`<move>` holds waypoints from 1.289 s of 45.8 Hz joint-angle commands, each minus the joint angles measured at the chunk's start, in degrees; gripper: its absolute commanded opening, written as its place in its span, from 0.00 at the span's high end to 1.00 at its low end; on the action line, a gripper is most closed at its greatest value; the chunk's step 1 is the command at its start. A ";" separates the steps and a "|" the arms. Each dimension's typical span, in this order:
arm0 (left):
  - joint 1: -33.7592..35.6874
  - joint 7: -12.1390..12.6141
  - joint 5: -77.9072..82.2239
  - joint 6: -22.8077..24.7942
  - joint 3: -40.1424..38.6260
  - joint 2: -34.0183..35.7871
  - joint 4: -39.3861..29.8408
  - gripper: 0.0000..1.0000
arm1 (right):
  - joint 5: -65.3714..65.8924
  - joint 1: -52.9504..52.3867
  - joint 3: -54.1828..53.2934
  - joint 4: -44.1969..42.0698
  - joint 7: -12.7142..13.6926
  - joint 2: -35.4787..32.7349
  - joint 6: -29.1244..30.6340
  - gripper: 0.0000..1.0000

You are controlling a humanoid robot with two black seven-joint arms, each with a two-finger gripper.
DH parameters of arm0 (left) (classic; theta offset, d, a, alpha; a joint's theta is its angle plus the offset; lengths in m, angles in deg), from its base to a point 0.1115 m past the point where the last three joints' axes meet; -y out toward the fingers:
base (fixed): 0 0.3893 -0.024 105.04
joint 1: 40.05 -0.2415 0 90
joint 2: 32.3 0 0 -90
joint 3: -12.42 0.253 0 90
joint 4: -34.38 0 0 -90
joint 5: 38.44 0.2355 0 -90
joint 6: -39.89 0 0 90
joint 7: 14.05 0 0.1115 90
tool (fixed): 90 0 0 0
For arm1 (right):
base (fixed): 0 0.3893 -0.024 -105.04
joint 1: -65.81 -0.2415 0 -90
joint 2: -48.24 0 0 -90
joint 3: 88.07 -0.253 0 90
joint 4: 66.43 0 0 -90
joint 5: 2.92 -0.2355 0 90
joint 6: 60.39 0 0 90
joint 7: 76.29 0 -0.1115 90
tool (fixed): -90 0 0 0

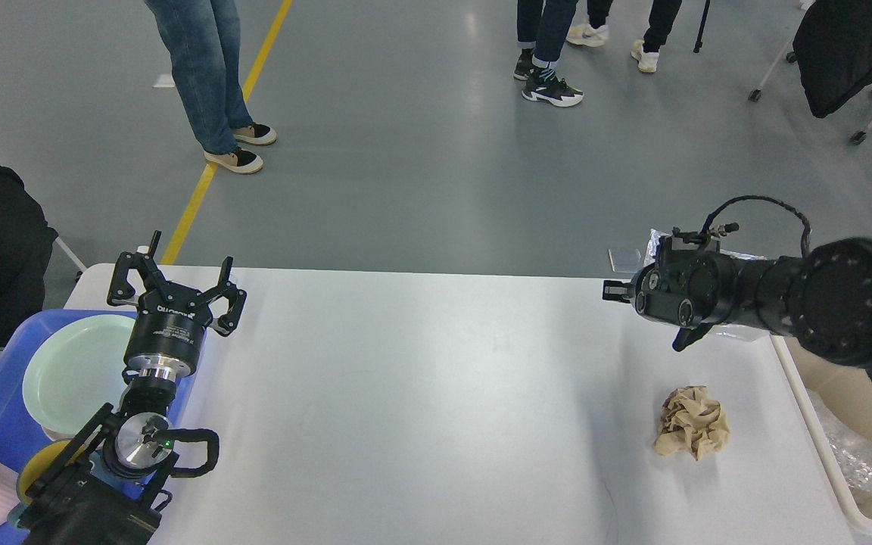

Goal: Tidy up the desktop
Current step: 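Lift the foil tray and carry it into the white bin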

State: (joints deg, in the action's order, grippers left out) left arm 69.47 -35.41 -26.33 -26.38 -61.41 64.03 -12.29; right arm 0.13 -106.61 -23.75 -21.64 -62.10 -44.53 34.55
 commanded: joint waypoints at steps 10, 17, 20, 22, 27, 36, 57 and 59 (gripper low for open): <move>-0.01 0.00 0.02 0.00 0.00 0.00 0.00 0.04 | -0.06 -25.75 0.80 23.66 -0.04 -6.54 20.01 1.00; -0.01 0.00 0.02 0.00 0.00 0.00 0.00 0.04 | -0.32 -36.22 0.54 30.61 -0.04 -11.37 31.17 1.00; -0.01 0.00 0.02 0.00 0.00 0.00 0.00 0.04 | -0.85 -39.12 0.89 31.58 -0.04 -12.69 34.95 1.00; -0.01 0.00 -0.07 0.00 0.00 0.00 0.00 0.04 | -0.93 -41.67 1.33 33.16 -0.21 -14.01 36.80 1.00; -0.01 0.00 0.02 0.00 0.00 0.00 0.00 0.04 | -3.30 -47.29 5.36 36.76 -0.57 -14.46 36.99 1.00; -0.01 0.00 0.02 0.00 0.00 0.00 0.00 0.04 | -9.99 -51.52 11.61 38.18 -2.58 -14.10 36.72 1.00; -0.01 -0.09 0.02 0.00 0.00 0.00 0.00 0.04 | -10.08 -49.51 21.54 36.77 -8.39 -18.23 25.93 1.00; -0.01 -0.09 0.02 0.00 0.00 0.00 0.00 0.04 | -10.08 -47.14 22.07 35.81 -8.13 -20.51 22.77 1.00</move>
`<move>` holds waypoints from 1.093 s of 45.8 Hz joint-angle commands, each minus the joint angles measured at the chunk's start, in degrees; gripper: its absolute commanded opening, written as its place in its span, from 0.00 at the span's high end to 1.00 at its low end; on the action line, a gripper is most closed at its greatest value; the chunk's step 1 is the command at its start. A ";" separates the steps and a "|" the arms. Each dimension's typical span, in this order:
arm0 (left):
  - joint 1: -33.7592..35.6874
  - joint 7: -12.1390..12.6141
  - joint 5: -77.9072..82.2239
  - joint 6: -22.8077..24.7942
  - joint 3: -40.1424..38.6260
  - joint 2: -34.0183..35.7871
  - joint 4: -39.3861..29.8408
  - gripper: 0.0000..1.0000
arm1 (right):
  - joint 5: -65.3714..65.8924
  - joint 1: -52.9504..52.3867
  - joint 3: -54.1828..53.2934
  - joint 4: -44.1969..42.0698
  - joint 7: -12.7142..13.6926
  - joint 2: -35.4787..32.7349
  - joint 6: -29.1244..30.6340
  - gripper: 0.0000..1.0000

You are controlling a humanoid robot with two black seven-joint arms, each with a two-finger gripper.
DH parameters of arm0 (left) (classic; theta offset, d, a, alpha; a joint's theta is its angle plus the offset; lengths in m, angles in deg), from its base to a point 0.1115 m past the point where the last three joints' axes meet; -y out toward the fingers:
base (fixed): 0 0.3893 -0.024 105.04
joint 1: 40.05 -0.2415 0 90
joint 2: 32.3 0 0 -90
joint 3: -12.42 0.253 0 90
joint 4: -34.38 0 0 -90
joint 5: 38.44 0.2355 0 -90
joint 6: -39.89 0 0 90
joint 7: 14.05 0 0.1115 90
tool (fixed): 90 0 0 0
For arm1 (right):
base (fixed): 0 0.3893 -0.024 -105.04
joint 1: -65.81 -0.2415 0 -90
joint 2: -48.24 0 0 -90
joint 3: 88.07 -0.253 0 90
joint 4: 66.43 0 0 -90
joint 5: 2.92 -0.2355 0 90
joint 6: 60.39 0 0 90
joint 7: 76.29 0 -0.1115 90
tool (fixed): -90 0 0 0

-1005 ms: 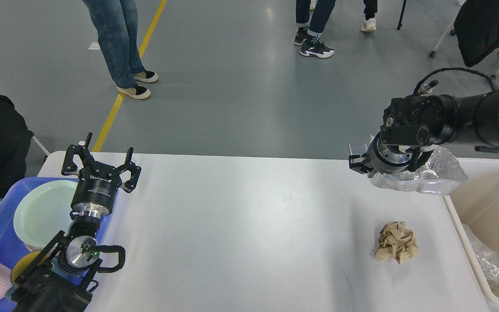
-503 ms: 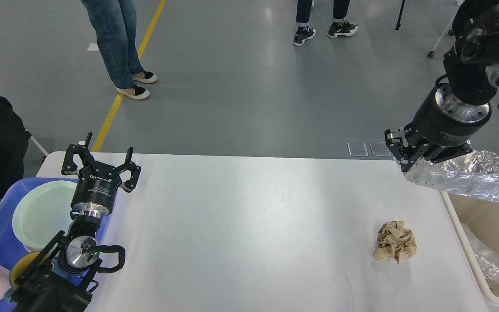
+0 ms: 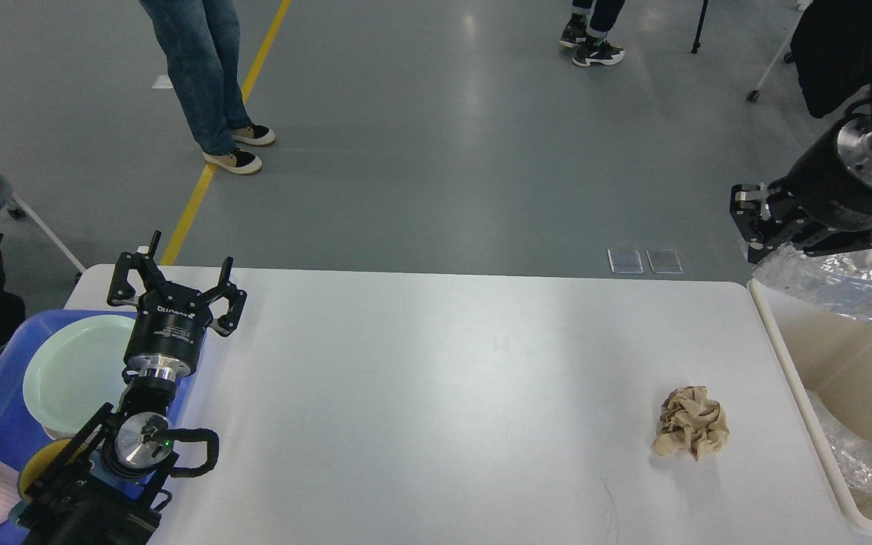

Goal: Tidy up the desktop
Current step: 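Lift the foil tray and carry it into the white bin, then open the right gripper to release the tray in the bin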

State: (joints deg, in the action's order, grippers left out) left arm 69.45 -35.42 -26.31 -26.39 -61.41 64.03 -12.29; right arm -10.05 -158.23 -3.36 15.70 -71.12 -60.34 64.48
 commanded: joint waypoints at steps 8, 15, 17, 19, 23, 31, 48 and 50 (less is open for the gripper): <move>0.01 0.00 0.00 0.00 0.00 0.00 0.00 0.04 | 0.01 19.06 0.46 -13.65 0.98 -13.41 -14.12 1.00; 0.01 -0.08 0.00 0.00 0.00 0.00 0.00 0.04 | -0.95 34.70 -8.40 -28.24 0.98 -19.29 -15.79 1.00; 0.01 -0.08 0.00 0.00 0.00 0.00 0.00 0.04 | -2.27 39.80 -12.53 -33.07 0.98 -20.44 -15.79 1.00; 0.01 -0.08 0.00 0.00 0.00 0.00 0.00 0.04 | -3.50 45.16 -16.57 -37.99 0.98 -20.53 -15.79 1.00; 0.01 -0.08 0.00 0.00 0.00 0.00 0.00 0.04 | -5.08 55.71 -24.66 -48.10 0.98 -20.36 -15.79 1.00; 0.01 -0.08 0.00 0.00 0.00 0.00 0.00 0.04 | -5.61 75.49 -42.16 -67.79 1.06 -15.97 -15.79 1.00; 0.01 -0.08 0.00 0.00 0.00 0.00 0.00 0.04 | -6.23 93.34 -58.07 -81.96 0.54 -4.37 -33.01 1.00; 0.01 -0.08 0.00 0.00 0.00 0.00 0.00 0.04 | -6.23 94.57 -59.74 -81.96 0.54 -3.40 -34.07 1.00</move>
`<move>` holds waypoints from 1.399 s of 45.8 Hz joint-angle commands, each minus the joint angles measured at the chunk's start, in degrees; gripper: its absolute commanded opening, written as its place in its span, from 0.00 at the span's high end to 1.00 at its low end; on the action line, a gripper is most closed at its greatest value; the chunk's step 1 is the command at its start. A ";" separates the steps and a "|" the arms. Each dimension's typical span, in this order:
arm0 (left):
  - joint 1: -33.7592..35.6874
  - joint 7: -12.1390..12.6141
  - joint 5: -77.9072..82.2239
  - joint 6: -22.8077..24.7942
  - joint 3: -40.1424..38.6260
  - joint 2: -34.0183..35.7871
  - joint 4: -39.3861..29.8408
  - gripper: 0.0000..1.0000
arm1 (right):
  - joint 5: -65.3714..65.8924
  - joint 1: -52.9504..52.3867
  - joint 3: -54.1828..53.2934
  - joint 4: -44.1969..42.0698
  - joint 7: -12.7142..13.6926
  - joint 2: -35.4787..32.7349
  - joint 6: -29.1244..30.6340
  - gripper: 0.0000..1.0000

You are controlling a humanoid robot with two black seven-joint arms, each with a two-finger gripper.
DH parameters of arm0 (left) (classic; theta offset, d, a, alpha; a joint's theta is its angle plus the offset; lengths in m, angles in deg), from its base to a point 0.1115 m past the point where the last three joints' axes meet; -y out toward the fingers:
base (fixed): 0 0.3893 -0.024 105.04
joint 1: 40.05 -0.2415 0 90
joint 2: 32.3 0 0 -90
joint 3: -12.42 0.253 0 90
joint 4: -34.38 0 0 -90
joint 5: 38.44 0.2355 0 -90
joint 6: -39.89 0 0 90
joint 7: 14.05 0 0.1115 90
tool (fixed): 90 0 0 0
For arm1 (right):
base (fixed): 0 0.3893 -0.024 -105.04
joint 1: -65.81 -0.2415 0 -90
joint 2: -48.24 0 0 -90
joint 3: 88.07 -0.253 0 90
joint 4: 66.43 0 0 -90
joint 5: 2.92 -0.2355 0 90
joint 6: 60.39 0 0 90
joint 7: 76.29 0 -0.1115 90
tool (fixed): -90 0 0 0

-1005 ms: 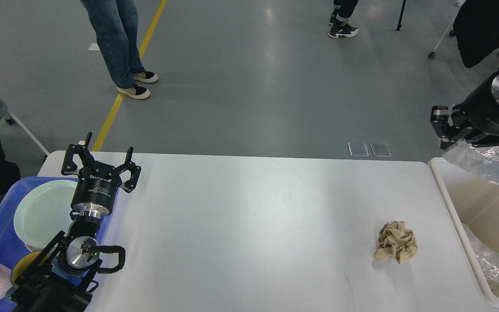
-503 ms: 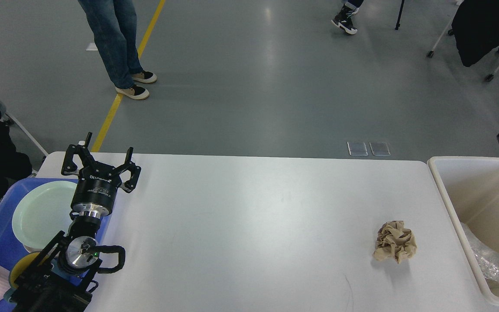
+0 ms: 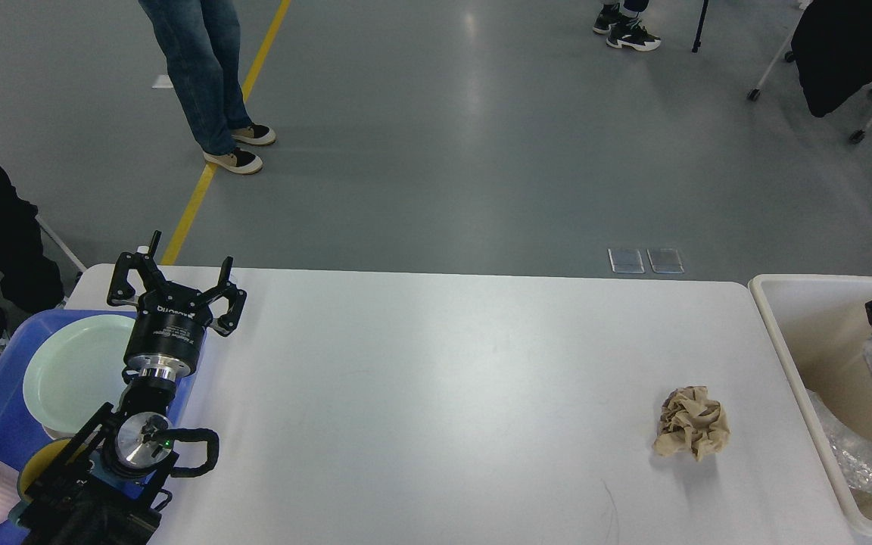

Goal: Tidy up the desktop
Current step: 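Open the right gripper to release the tray in the bin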

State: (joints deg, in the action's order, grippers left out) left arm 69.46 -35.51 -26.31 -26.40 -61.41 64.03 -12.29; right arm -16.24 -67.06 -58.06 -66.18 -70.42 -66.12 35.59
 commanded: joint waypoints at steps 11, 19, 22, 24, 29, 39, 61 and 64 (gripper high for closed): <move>0.00 0.01 0.00 0.02 0.00 0.00 0.00 0.04 | -0.03 5.43 -6.54 -0.08 -0.16 4.23 -6.77 1.00; 0.00 0.01 0.00 -0.07 0.00 0.00 0.00 0.04 | -0.03 6.05 -6.63 0.01 -0.16 5.73 -7.91 1.00; 0.00 0.01 0.00 0.02 0.00 0.00 0.00 0.04 | -0.03 6.05 -6.54 0.01 -0.16 6.08 -8.44 1.00; 0.00 0.01 0.00 0.02 0.00 0.00 0.00 0.04 | 0.05 6.05 -6.37 0.01 -0.07 6.60 -8.79 1.00; 0.00 0.01 0.00 0.02 0.00 0.00 0.00 0.04 | 0.14 6.13 -5.31 0.01 -0.16 7.13 -12.29 0.74; 0.00 0.01 0.00 0.02 0.00 0.00 0.00 0.04 | 0.14 6.05 -5.31 0.72 -0.25 8.19 -22.41 0.00; 0.00 0.09 0.00 0.02 0.00 0.00 0.00 0.04 | 8.29 -9.30 2.84 18.07 1.86 -0.32 -20.04 0.00; 0.00 0.09 0.00 0.02 0.00 0.00 0.00 0.04 | 12.17 -13.80 7.68 24.16 3.00 -2.70 -18.46 0.00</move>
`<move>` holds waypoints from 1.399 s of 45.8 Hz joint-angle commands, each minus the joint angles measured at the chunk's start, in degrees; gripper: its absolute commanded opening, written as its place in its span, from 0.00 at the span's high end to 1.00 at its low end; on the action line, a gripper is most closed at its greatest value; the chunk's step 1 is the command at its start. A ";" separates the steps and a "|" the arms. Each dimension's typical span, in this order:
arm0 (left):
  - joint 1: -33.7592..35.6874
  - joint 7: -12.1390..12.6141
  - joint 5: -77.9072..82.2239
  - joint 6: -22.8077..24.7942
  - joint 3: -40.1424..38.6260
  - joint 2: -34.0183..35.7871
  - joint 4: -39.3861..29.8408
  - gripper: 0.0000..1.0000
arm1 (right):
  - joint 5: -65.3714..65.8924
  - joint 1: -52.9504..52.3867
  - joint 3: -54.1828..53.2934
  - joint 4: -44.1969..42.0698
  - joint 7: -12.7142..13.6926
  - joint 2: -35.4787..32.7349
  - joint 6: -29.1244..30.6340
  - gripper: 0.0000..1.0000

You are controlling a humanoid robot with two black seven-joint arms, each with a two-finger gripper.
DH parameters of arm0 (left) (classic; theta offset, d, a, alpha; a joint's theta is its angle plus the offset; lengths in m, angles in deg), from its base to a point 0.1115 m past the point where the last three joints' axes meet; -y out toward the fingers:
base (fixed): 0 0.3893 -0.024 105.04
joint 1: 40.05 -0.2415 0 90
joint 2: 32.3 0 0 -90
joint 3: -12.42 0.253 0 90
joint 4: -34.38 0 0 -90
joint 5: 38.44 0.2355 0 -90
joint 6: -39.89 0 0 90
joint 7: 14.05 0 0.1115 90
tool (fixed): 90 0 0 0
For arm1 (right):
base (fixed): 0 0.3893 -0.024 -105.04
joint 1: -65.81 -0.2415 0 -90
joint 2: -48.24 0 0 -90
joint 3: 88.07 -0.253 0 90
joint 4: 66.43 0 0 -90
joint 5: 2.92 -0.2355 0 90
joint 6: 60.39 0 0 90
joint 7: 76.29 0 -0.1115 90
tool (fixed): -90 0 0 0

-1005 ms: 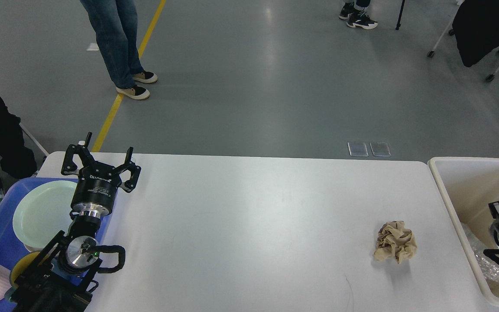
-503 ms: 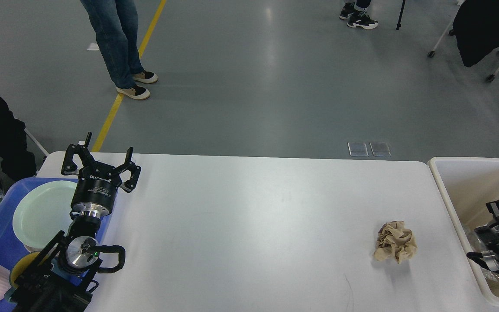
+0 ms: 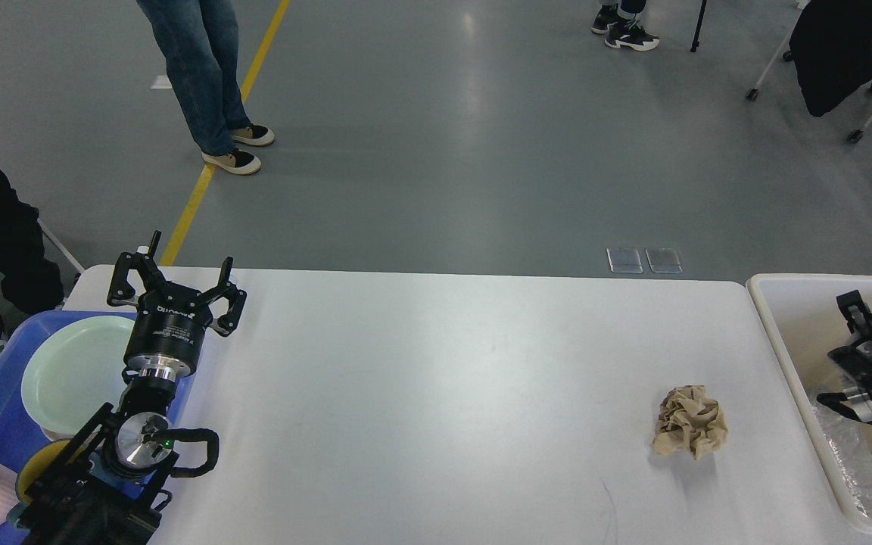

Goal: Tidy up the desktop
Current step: 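Open the right gripper to release the tray in the bin, then raise the right gripper and move it over the crumpled paper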

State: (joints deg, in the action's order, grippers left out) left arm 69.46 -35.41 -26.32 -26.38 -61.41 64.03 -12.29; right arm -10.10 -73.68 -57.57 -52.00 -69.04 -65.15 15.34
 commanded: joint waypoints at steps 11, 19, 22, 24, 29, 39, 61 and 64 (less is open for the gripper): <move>0.00 0.00 0.00 -0.01 0.00 0.00 0.00 0.04 | 9.29 -28.79 30.04 33.09 2.50 -5.36 8.47 0.00; 0.00 0.00 0.00 -0.01 0.00 0.00 0.00 0.04 | 9.11 -47.96 40.69 51.20 2.67 -2.90 14.45 0.00; 0.00 0.00 0.00 -0.01 0.00 0.00 0.00 0.04 | 9.11 -51.92 42.27 57.18 3.46 -2.19 14.89 0.00; 0.00 0.00 0.00 -0.01 0.00 0.00 0.00 0.04 | 9.11 -53.86 43.07 60.87 4.69 -1.93 14.89 0.00; 0.00 0.00 0.00 -0.01 0.00 0.00 0.00 0.04 | 9.11 -57.20 43.16 66.60 8.47 -1.23 15.06 0.00; 0.00 0.00 0.00 -0.01 0.00 0.00 0.00 0.04 | 8.68 -70.64 43.42 68.45 8.56 4.39 33.58 0.00; 0.00 -0.09 0.00 -0.01 0.00 0.00 0.00 0.04 | -5.56 -86.03 42.98 71.35 8.39 5.19 62.18 0.00; 0.00 0.00 0.00 -0.01 0.00 0.00 0.00 0.04 | -5.56 -85.24 43.07 71.44 8.21 5.28 61.56 0.00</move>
State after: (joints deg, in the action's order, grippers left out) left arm 69.46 -35.47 -26.34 -26.42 -61.41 64.03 -12.29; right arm -15.49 -159.42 -14.71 18.88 -60.65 -59.93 77.39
